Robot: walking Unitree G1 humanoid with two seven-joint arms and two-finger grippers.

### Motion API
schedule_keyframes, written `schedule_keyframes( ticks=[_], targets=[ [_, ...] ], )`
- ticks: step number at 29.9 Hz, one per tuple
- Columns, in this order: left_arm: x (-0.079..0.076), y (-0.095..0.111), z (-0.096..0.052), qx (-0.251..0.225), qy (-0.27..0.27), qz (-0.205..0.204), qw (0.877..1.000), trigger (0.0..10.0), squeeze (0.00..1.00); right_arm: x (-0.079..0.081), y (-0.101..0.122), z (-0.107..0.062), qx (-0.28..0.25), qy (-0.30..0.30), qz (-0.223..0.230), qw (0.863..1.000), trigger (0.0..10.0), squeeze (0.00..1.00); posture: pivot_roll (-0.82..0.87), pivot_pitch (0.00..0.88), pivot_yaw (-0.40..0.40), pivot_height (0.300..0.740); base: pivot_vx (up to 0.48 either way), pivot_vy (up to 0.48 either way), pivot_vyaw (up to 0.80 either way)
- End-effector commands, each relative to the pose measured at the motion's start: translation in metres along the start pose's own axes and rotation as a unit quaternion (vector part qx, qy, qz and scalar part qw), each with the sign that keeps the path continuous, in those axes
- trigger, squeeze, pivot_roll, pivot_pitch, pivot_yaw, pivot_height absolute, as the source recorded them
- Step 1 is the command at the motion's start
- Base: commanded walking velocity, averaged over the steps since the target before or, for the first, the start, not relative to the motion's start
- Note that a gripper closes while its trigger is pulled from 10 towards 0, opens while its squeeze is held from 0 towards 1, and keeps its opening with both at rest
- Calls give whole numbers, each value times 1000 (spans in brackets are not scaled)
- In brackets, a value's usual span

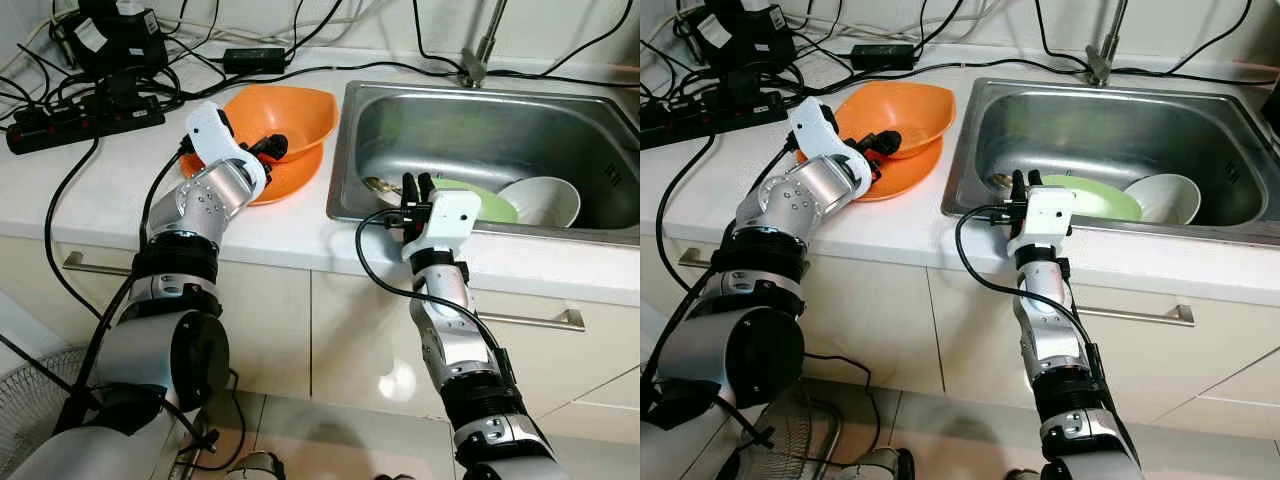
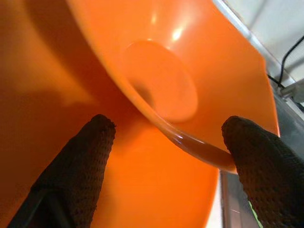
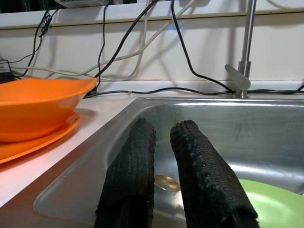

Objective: Kitchen organization

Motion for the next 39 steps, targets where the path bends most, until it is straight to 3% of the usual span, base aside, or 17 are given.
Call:
schedule_keyframes(
  ticks=[1, 8, 21, 27, 32, 33, 34, 35, 36, 37, 39],
  targets=[
    [-5, 5, 1, -13, 6, -7, 1000, 10000, 0, 1, 1, -2, 0, 2, -4, 1000, 10000, 0, 102, 44, 67, 740, 0, 0, 0],
    [1, 13, 3, -48, 25, -41, 998, 10000, 0, -1, 0, -2, 2, 2, -6, 1000, 10000, 0, 95, 42, 69, 740, 0, 0, 0],
    [8, 3, 8, -45, 45, -80, 995, 10000, 0, -1, -1, -4, 5, 1, -7, 1000, 10000, 0, 81, 43, 74, 740, 0, 0, 0],
    [8, 0, 10, -47, 50, -79, 995, 10000, 0, -1, -3, -5, 8, 1, -8, 1000, 10000, 0, 77, 44, 77, 740, 0, 0, 0],
    [16, -12, 12, -39, 70, -85, 993, 10000, 0, 1, -5, -6, 13, 3, -9, 1000, 10000, 0, 69, 42, 83, 740, 0, 0, 0],
    [16, -15, 12, -37, 72, -86, 993, 9137, 0, 1, -5, -6, 14, 3, -9, 1000, 10000, 0, 69, 42, 83, 740, 0, 0, 0],
    [16, -17, 13, -35, 72, -86, 993, 4745, 0, 1, -4, -6, 13, 2, -9, 1000, 10000, 0, 65, 42, 84, 740, 0, 0, 0],
    [15, -18, 13, -35, 71, -85, 993, 1608, 0, 0, -4, -6, 13, 1, -9, 1000, 10000, 0, 64, 45, 85, 740, 0, 0, 0],
    [15, -19, 13, -35, 71, -85, 993, 1608, 0, 0, -4, -6, 13, 1, -9, 1000, 10000, 0, 64, 45, 85, 740, 0, 0, 0],
    [14, -19, 13, -35, 71, -85, 993, 0, 0, 0, -4, -6, 13, 0, -9, 1000, 10000, 0, 64, 45, 85, 740, 0, 0, 0],
    [15, -19, 13, -35, 71, -84, 993, 0, 0, -1, -4, -6, 14, -1, -10, 1000, 10000, 0, 64, 45, 85, 740, 0, 0, 0]
  ],
)
Point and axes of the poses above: a point about 5 cm out from each wrist's last joint towards the gripper, its own z axis pointing out of the wrist towards the gripper, its own y axis along the axis of the wrist's last joint, x = y × z, the point moved 3 cm from there along z, pointing out of the wrist towards the gripper, and after that the axes turned 13 degrees about -z, right-handed, at the moved point
